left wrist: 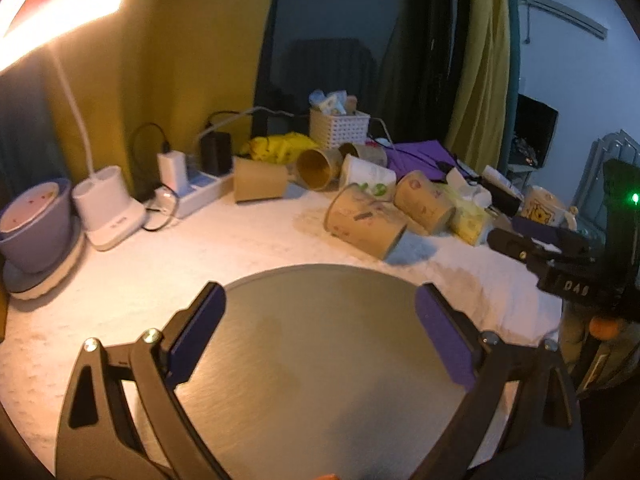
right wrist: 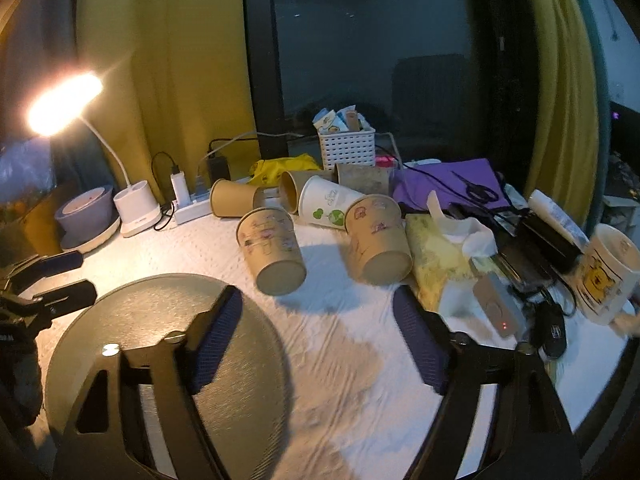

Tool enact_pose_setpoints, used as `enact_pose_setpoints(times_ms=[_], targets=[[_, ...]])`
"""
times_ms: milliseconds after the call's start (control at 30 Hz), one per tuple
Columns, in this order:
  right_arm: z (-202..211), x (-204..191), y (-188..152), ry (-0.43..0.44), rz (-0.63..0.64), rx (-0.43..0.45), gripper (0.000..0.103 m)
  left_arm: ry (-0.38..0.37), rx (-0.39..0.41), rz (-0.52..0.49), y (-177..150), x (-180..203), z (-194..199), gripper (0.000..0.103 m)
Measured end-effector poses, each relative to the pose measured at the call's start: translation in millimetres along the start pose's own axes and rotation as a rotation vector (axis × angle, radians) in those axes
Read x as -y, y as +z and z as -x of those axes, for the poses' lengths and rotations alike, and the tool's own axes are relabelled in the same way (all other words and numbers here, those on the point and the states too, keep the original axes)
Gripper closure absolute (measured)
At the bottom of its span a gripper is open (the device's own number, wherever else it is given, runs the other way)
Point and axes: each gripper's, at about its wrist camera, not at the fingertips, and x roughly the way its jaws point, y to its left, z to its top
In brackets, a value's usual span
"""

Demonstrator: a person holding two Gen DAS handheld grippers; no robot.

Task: Flip cup upright
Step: 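Move both tools toward the kraft cup lying on its side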

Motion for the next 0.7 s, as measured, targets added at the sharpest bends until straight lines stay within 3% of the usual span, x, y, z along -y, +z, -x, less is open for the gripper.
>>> enact_pose_setpoints(times_ms=[167, 467, 700], targets=[[-24.8, 14.1, 12.0, 0.074, 0.052, -0.020, 0.044, -0.008, -0.072, 0.052, 18.9, 19.4, -36.6, 0.006], [-62.6, 35.9, 28.5, 0.153, 0.079, -0.076, 0.047, -0.009, -0.176, 0.097, 45.2, 45.3, -103.2, 0.007], [-79.6, 55.7, 43.5, 0.154, 0.030, -0.081, 0.047, -0.071, -0.244, 0.263, 56.3, 38.5, -154.6, 0.007]])
